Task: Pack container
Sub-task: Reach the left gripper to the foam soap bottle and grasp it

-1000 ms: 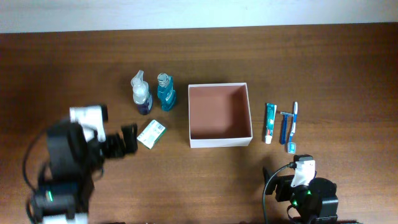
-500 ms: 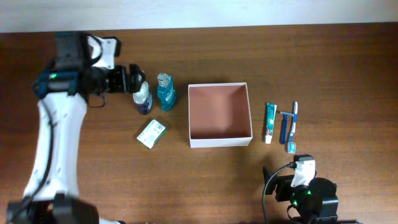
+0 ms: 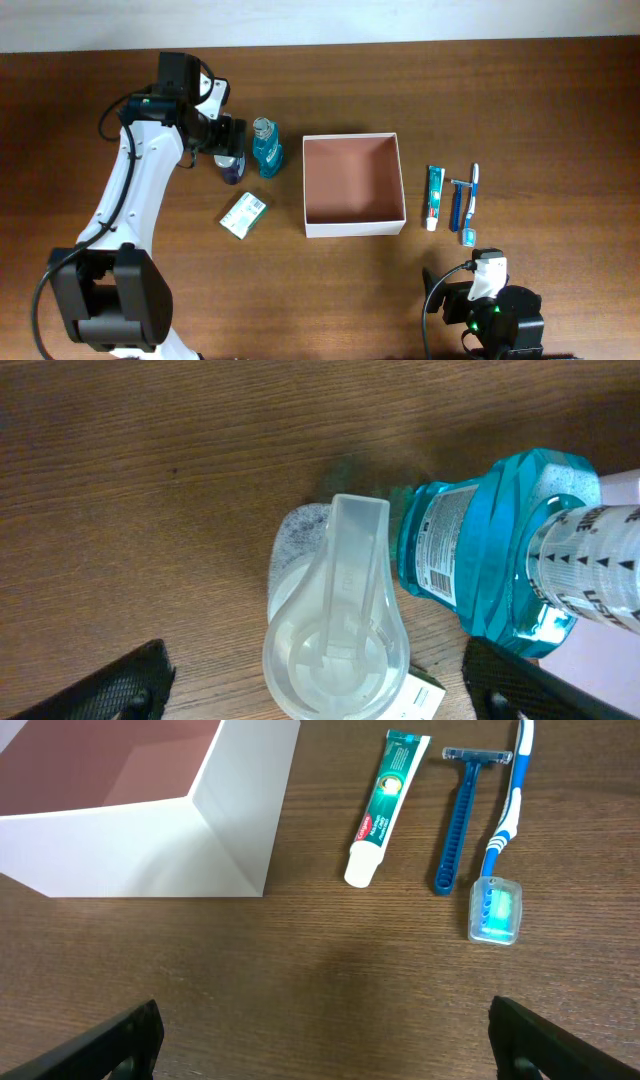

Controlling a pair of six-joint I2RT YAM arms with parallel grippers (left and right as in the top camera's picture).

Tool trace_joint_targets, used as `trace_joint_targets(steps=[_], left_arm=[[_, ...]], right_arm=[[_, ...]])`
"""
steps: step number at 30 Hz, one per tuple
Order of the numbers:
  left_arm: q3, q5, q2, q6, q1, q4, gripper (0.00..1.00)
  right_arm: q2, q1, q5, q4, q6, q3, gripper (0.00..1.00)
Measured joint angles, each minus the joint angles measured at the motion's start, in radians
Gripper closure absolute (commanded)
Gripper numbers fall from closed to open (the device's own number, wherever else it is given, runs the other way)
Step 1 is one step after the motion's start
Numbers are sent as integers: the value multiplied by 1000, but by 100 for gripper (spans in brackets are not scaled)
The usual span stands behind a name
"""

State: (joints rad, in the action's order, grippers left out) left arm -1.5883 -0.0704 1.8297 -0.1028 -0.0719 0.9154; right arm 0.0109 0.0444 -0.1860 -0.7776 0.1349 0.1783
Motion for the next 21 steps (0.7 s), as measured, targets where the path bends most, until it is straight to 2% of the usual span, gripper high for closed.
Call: trace_joint_targets(steps=[1, 8, 10, 12, 14, 16, 18, 21], left_arm=[[0, 1, 1, 2, 0, 0, 11], [-6, 5, 103, 8, 0, -18, 36], [-6, 5, 123, 11, 0, -22, 50], [-6, 5, 132, 15, 0, -26, 55], [-7, 5, 132, 15, 0, -29, 68], [-9, 8, 132, 16, 0, -27, 76], [-27, 8, 139, 16, 0, 0, 82], [-79, 8, 150, 16, 0, 85, 85]], right_arm=[[0, 0, 0, 0, 0, 0, 1], [0, 0, 0, 0, 0, 0, 1], [0, 0, 0, 0, 1, 0, 1], [0, 0, 0, 0, 0, 0, 1], [0, 0, 0, 0, 0, 0, 1], [0, 0, 0, 0, 1, 0, 1], [0, 0, 0, 0, 0, 0, 1], [0, 0, 0, 0, 0, 0, 1]])
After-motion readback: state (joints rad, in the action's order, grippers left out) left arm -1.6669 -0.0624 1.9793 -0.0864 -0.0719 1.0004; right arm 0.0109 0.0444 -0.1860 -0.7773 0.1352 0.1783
